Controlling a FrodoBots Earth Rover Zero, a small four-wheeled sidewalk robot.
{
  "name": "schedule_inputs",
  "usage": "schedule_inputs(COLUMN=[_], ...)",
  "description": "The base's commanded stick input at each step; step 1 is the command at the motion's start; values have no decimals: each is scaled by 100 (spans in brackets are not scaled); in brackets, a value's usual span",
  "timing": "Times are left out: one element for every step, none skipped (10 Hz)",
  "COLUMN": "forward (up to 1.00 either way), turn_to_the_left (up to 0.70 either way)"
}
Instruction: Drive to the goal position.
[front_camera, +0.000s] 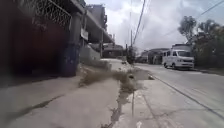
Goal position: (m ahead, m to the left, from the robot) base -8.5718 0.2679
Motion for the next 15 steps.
schedule_inputs(forward=[0, 0, 0, 0, 0, 0, 0, 0, 0, 0, 0, 0, 0, 0, 0], turn_to_the_left=[-67, -67, -69, -70, -70, -70, -70, -70, -70, -70, -70, -70, -70, -70, -70])
